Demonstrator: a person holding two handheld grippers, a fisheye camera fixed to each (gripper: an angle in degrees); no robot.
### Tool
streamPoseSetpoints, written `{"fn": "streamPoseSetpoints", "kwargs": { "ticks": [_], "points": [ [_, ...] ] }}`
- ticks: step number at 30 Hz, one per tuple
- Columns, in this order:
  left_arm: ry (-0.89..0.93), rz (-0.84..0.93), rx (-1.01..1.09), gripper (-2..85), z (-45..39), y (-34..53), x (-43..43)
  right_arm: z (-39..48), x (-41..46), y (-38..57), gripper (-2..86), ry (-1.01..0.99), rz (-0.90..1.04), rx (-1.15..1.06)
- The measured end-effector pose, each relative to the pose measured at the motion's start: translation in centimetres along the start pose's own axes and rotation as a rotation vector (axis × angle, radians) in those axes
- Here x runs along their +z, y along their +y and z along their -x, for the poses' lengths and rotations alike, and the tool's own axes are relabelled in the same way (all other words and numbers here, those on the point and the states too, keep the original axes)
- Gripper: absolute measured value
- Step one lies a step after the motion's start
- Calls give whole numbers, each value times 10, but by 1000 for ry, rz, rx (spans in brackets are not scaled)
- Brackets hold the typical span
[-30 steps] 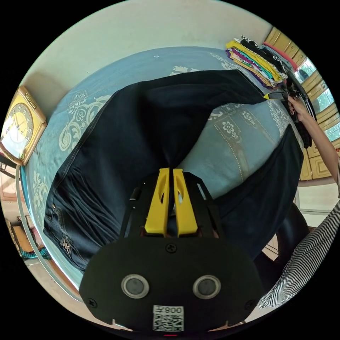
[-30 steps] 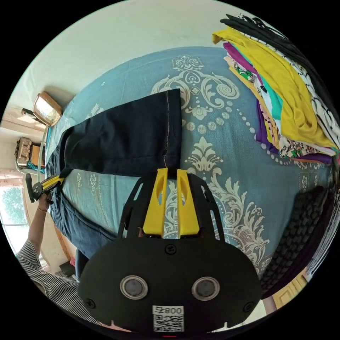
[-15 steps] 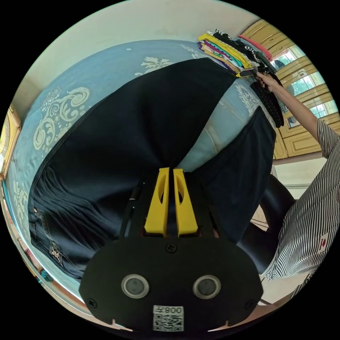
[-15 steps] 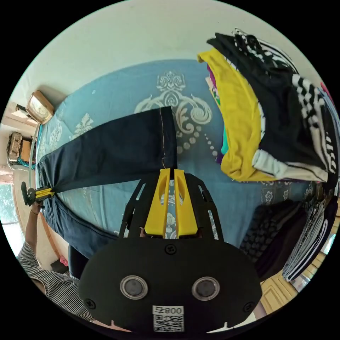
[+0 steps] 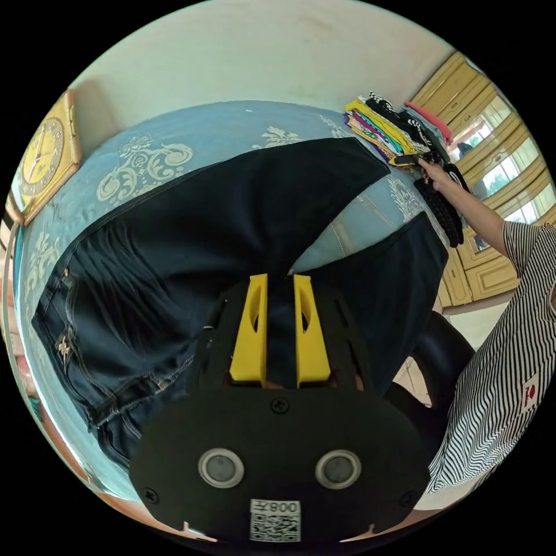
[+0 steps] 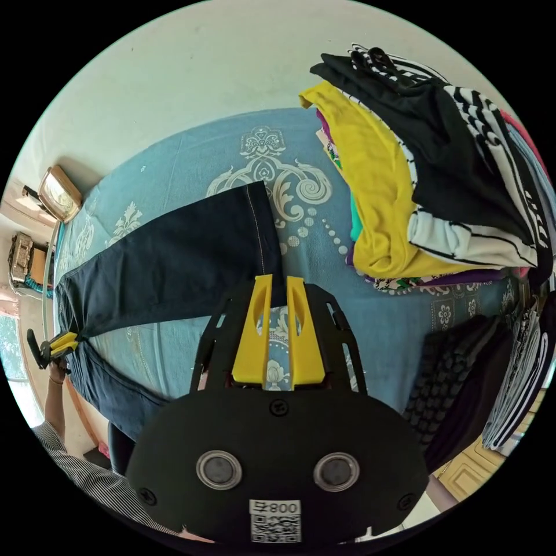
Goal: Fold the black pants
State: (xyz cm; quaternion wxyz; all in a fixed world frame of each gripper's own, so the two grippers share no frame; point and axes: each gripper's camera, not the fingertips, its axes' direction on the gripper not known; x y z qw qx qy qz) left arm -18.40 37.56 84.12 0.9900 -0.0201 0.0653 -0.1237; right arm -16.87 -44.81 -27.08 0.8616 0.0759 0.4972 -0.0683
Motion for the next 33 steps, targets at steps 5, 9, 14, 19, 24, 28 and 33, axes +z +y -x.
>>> {"fn": "streamPoseSetpoints", "kwargs": {
  "ticks": [5,9,14,19,24,28,33],
  "points": [
    [-23,-34,-57,76,7,28,-13,24,15,10,59,-3,4,-35],
    [-101,11,15,78,-6,22,-7,63,15,22,59,-7,-24,-149],
    [-117,-49,10,69,-14,19,-16,107,22,20,59,12,-43,-258],
    [-135,-108,49,94,3,-23,-19,99,25,-11,69,15,-82,-168],
    [-193,-18,34,107,40,-94,13,71,34,-31,76,44,-80,-58],
    [-227,87,62,112,48,-130,43,64,49,-44,81,28,-64,-36],
    [-233,78,88,67,35,-125,41,65,74,-47,70,64,-44,-2]
  ]
}}
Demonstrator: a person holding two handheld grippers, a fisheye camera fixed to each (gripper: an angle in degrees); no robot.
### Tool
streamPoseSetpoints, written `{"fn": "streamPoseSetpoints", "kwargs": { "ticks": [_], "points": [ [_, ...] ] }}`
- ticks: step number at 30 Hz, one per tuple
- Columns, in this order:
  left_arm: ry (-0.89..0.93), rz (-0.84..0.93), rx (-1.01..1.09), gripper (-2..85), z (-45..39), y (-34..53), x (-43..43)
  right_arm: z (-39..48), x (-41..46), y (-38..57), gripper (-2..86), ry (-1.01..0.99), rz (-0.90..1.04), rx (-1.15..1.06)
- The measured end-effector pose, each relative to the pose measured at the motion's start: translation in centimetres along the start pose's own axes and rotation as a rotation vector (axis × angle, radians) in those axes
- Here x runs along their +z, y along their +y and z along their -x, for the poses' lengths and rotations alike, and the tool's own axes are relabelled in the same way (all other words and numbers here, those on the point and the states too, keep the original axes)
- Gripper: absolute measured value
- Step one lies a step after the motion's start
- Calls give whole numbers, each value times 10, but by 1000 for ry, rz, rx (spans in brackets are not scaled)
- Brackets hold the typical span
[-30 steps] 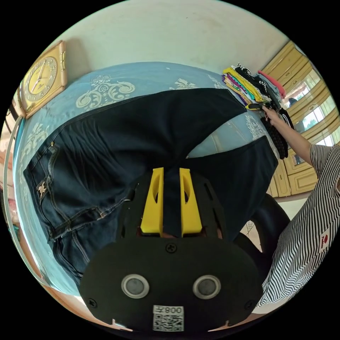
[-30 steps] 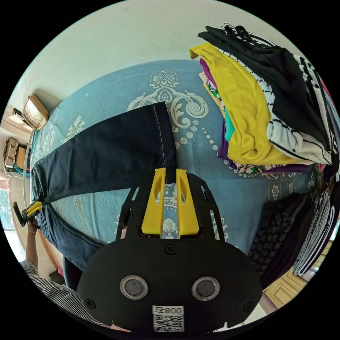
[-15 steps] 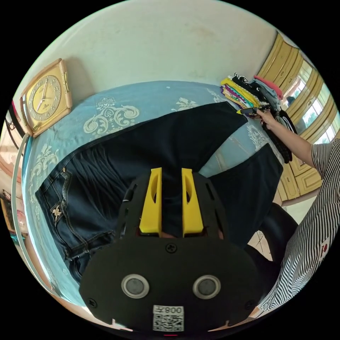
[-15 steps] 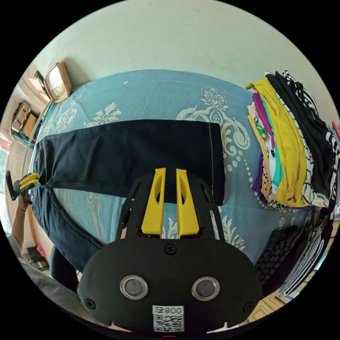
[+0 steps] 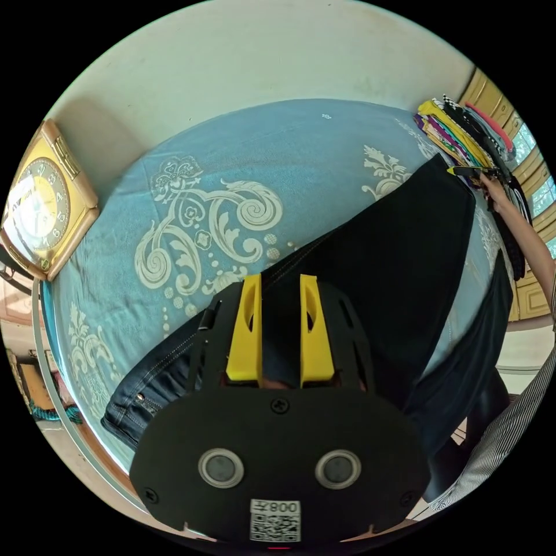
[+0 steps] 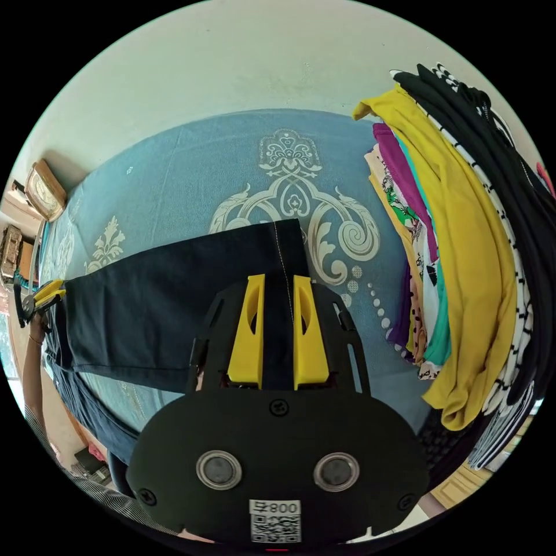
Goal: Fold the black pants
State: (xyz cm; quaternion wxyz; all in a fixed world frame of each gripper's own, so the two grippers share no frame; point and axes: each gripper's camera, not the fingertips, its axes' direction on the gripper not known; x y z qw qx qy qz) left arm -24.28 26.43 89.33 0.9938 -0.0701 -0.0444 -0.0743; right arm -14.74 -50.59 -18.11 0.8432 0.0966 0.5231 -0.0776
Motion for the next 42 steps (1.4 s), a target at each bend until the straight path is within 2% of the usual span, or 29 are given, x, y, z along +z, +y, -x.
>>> {"fn": "streamPoseSetpoints", "kwargs": {
  "ticks": [4,9,14,17,19,22,24,26,29,31,35,37,42],
  "points": [
    [-84,-24,25,24,-21,4,-14,2,5,8,23,63,-2,-58],
    [-48,-157,-41,18,-14,8,-48,-16,-11,13,4,75,-62,-32],
    [-99,-62,-93,34,-23,5,-24,-40,-11,32,4,-14,-64,-29],
    [89,-198,-46,55,-42,23,-45,-56,-13,63,15,-73,-84,-30],
    [225,-229,14,79,-67,41,-51,-72,-12,88,61,-105,-91,-31],
    [265,-138,87,94,-101,61,-39,-91,2,106,83,-143,-37,-18],
    [190,-34,106,88,-117,67,-24,-99,14,108,86,-170,8,-9],
    [117,-49,94,63,-125,72,-22,-105,19,109,82,-192,13,7],
    [159,-45,87,19,-129,67,-27,-109,16,108,50,-173,21,-46],
    [162,-54,92,12,-132,65,-33,-115,-2,115,33,-186,-72,-94],
    [173,-75,83,16,-133,67,-38,-147,-9,133,24,-335,-148,-84],
    [202,-78,70,35,-133,68,-40,-174,20,145,19,-436,-59,-21],
    [168,-38,107,81,-139,64,-40,-206,38,171,9,-511,-105,111]
  ]
}}
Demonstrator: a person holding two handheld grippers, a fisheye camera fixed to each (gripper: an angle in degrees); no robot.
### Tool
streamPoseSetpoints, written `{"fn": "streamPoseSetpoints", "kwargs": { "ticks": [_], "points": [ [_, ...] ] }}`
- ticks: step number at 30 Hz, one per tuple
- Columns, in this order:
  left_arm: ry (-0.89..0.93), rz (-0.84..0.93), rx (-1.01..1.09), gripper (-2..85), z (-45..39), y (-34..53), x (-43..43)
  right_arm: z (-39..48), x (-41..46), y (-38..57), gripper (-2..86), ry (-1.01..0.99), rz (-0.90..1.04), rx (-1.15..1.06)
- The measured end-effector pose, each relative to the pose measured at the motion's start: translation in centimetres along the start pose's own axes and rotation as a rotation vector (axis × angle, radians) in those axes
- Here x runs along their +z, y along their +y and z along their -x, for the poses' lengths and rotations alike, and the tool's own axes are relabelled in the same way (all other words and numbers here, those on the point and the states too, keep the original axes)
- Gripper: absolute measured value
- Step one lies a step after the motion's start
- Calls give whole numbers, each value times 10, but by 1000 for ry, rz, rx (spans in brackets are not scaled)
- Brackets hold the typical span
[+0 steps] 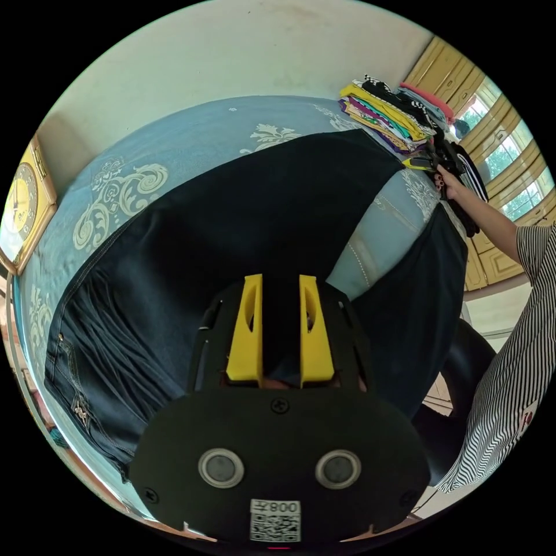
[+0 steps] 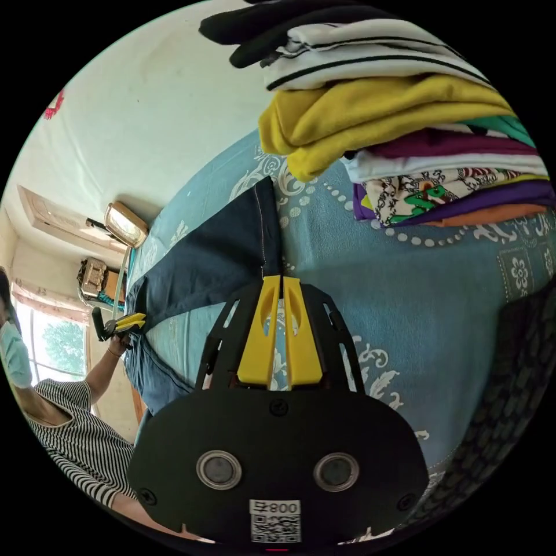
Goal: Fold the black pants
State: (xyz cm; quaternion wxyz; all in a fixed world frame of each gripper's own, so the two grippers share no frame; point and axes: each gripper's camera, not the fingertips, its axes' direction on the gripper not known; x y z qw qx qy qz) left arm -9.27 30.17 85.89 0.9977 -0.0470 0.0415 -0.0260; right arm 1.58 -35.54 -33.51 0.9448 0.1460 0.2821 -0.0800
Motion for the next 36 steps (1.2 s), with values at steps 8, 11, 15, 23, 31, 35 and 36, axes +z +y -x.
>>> {"fn": "streamPoseSetpoints", "kwargs": {
  "ticks": [8,11,15,23,31,35,36],
  "points": [
    [-6,20,-13,19,-4,-10,-7,22,0,-14,31,192,6,-81],
    [1,13,-34,8,-6,-11,-12,21,14,-26,39,183,64,-58],
    [40,-69,-24,4,-13,-9,-33,32,7,-26,10,242,71,-116],
    [33,1,12,2,-31,-10,-22,26,-5,-11,1,246,37,-130],
    [49,-7,6,4,-39,-5,-29,18,-9,0,1,193,61,-89],
    [30,0,10,5,-45,-5,-30,6,-8,3,3,106,40,-8],
    [25,4,21,6,-47,-6,-32,9,-9,0,4,107,35,-9]
  ]
}}
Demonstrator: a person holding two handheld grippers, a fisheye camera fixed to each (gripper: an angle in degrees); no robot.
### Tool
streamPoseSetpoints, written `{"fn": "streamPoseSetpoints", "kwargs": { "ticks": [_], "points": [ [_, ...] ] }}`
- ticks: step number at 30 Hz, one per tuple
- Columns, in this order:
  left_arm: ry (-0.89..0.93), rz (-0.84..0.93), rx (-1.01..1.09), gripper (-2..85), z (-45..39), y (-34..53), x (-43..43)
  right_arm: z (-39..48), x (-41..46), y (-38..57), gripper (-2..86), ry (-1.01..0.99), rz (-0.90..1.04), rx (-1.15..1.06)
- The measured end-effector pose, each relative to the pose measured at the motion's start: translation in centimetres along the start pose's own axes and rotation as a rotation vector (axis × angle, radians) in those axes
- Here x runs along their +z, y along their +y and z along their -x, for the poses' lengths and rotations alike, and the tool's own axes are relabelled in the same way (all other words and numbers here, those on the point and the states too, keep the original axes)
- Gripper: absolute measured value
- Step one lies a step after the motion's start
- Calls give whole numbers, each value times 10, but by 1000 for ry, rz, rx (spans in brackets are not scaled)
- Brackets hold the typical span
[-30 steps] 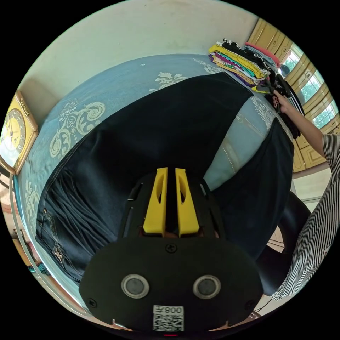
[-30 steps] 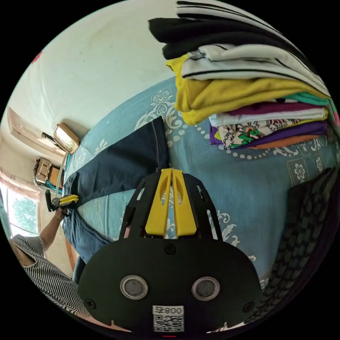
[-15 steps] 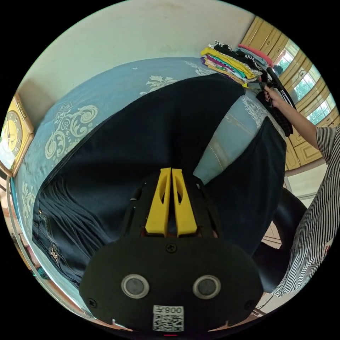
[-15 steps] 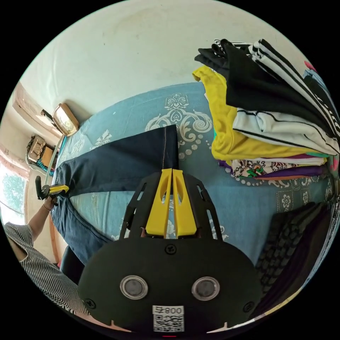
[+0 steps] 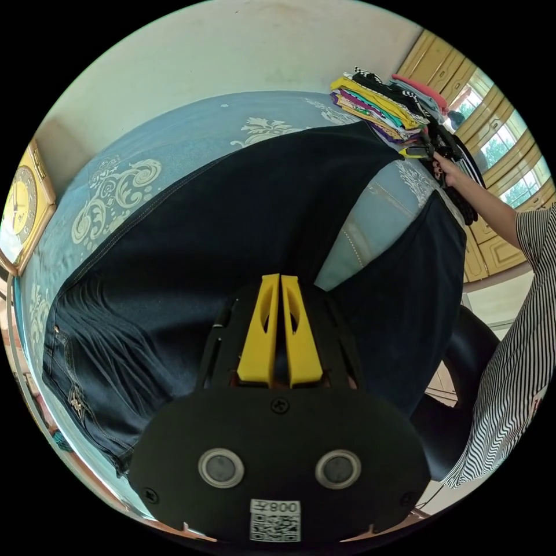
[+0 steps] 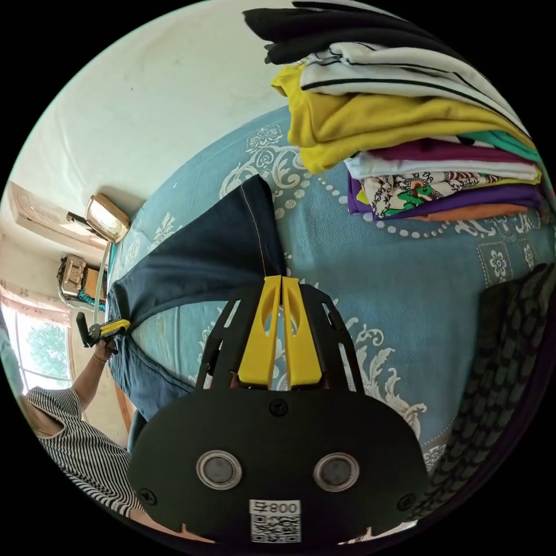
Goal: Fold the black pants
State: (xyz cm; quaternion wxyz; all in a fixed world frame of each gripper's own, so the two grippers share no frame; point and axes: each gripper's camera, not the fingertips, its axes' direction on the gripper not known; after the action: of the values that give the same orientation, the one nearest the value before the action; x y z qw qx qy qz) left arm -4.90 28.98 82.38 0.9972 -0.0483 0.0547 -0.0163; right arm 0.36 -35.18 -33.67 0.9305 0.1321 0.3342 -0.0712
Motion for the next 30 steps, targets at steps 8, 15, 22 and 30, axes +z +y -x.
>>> {"fn": "streamPoseSetpoints", "kwargs": {
  "ticks": [8,15,22,30],
  "points": [
    [37,-19,-42,19,-1,-2,-3,47,-10,-42,58,139,-36,-73],
    [78,-106,78,69,-32,-36,-5,110,14,-55,73,170,43,-300],
    [42,-41,106,16,-47,-50,15,141,45,-35,46,285,222,-511],
    [115,-36,75,6,-45,-52,27,130,24,-31,13,167,173,-400]
  ]
}}
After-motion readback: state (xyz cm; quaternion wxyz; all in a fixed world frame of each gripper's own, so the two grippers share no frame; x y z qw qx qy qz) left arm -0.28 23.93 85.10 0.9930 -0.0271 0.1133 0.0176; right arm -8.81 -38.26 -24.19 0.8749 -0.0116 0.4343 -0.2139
